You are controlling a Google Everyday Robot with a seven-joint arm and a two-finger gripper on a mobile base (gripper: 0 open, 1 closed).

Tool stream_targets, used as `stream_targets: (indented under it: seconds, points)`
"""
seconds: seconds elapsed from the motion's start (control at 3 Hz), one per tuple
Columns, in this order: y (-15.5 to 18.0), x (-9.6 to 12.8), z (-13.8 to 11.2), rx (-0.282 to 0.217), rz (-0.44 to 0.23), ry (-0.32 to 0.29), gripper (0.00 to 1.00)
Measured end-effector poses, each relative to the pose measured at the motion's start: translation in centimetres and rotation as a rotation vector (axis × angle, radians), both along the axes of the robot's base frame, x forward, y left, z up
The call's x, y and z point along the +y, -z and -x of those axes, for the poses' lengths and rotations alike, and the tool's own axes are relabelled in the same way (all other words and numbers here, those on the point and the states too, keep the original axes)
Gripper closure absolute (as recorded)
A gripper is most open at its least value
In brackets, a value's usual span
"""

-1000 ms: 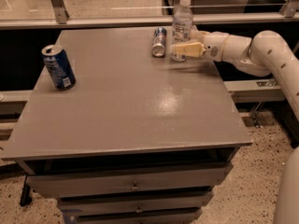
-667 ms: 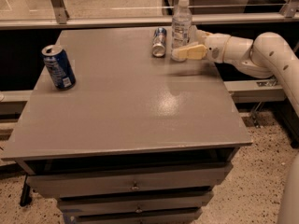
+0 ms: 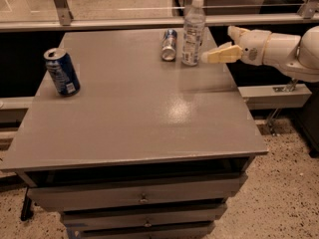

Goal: Move blue plastic bottle near redbull can

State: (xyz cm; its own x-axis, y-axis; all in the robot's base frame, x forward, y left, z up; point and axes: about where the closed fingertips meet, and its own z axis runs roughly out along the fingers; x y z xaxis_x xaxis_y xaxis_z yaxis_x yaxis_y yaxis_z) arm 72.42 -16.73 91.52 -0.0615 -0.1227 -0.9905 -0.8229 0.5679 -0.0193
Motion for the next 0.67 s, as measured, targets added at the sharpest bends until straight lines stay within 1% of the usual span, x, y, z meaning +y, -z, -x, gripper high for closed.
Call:
stream_targets:
  seconds: [0.33,0.67]
  points:
    - [-4.52,-2.26,4.19,-0.069,0.081,0.003,0.00]
    - [-4.70,-1.83,4.09,-0.070,0.078,-0.001,0.00]
